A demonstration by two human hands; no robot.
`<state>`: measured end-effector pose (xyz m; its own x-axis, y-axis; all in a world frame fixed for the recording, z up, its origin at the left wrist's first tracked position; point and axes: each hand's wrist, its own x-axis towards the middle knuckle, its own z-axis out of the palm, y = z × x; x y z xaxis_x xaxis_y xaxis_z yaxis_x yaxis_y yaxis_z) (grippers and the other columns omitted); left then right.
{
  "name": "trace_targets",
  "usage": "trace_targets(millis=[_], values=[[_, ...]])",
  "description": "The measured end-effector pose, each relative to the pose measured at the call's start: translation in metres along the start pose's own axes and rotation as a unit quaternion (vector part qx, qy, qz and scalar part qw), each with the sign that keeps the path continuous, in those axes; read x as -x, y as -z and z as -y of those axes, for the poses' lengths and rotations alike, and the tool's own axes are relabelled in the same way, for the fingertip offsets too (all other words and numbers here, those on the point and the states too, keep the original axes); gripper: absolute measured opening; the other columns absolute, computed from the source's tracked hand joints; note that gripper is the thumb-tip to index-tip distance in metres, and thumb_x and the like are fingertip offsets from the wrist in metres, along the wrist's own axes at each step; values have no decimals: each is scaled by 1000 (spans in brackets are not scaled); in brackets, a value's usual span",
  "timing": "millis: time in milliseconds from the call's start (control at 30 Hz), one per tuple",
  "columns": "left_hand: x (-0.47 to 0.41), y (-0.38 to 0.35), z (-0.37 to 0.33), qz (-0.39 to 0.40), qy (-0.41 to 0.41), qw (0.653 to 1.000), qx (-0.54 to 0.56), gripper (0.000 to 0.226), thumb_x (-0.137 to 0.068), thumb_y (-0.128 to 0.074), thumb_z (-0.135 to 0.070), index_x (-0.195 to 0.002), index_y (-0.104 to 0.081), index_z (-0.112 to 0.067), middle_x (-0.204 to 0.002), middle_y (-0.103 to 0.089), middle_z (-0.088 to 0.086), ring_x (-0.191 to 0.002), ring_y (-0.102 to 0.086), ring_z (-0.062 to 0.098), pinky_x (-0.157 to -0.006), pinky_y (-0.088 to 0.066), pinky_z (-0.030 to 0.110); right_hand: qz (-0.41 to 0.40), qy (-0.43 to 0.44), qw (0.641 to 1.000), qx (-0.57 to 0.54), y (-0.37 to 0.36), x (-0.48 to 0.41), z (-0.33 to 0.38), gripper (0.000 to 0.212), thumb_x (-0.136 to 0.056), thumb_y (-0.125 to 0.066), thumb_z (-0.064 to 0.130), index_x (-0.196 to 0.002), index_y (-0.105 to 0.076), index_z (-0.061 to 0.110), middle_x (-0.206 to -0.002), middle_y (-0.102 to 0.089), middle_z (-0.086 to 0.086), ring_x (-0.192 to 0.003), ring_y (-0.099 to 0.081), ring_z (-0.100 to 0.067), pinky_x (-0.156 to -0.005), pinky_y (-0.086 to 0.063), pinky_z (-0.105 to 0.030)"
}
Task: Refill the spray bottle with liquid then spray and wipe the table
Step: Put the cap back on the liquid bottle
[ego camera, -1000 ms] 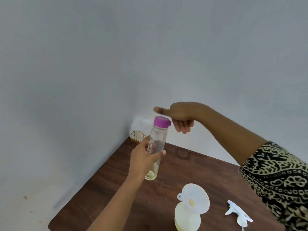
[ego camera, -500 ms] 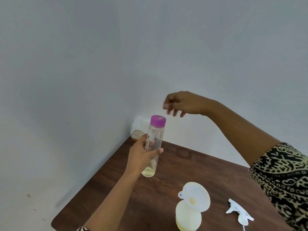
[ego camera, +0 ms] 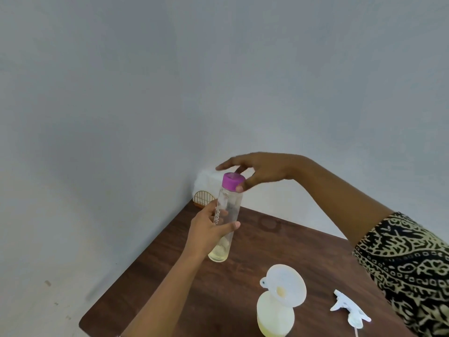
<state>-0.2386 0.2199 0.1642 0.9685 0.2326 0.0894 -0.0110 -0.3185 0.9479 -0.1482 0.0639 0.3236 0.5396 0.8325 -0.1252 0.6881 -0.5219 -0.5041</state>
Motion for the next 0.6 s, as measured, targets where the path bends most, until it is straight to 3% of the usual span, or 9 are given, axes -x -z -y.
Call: trace_targets(millis=[167, 300, 400, 500, 600], values=[[4, -3, 2, 4, 7, 1000, 20, 58, -70, -84, -35, -122, -60, -28, -110, -68, -9, -102, -64, 11, -86, -53, 29, -37, 12, 999, 18, -9, -7, 3, 46, -80, -73, 33, -123, -59, 29, -115, -56, 14, -91, -60, -8, -69, -50, -13], [12, -10, 2, -23, 7, 998, 59, 49, -71, -84, -28, -115, -64, -20, -99, -72, -3, -92, -70, 14, -81, -59, 31, -89, 38, 992, 84, -25, -11, 2, 43, -87, -62, 43, -120, -56, 16, -112, -58, -3, -83, -55, -8, -64, -49, -17], [14, -12, 3, -43, 3, 998, 52, 44, -70, -85, -31, -109, -65, -22, -94, -72, -7, -87, -70, 10, -75, -58, 22, -118, 64, 976, 172, -34, -12, 2, 47, -88, -56, 51, -114, -57, 12, -104, -60, -4, -87, -54, -16, -73, -43, -24], [16, -15, 5, -62, -7, 997, 38, 39, -70, -85, -31, -103, -65, -26, -88, -71, -14, -81, -68, -1, -64, -50, 8, -149, 57, 969, 190, -41, -13, 5, 51, -85, -55, 57, -106, -59, 11, -96, -61, -2, -81, -53, -16, -68, -39, -22], [16, -21, 8, -71, -9, 997, 40, 44, -69, -85, -32, -107, -64, -24, -92, -71, -11, -85, -68, 4, -65, -49, 9, -162, 23, 969, 187, -48, -15, 4, 53, -83, -55, 60, -106, -60, 13, -94, -61, -1, -81, -52, -15, -65, -36, -22]])
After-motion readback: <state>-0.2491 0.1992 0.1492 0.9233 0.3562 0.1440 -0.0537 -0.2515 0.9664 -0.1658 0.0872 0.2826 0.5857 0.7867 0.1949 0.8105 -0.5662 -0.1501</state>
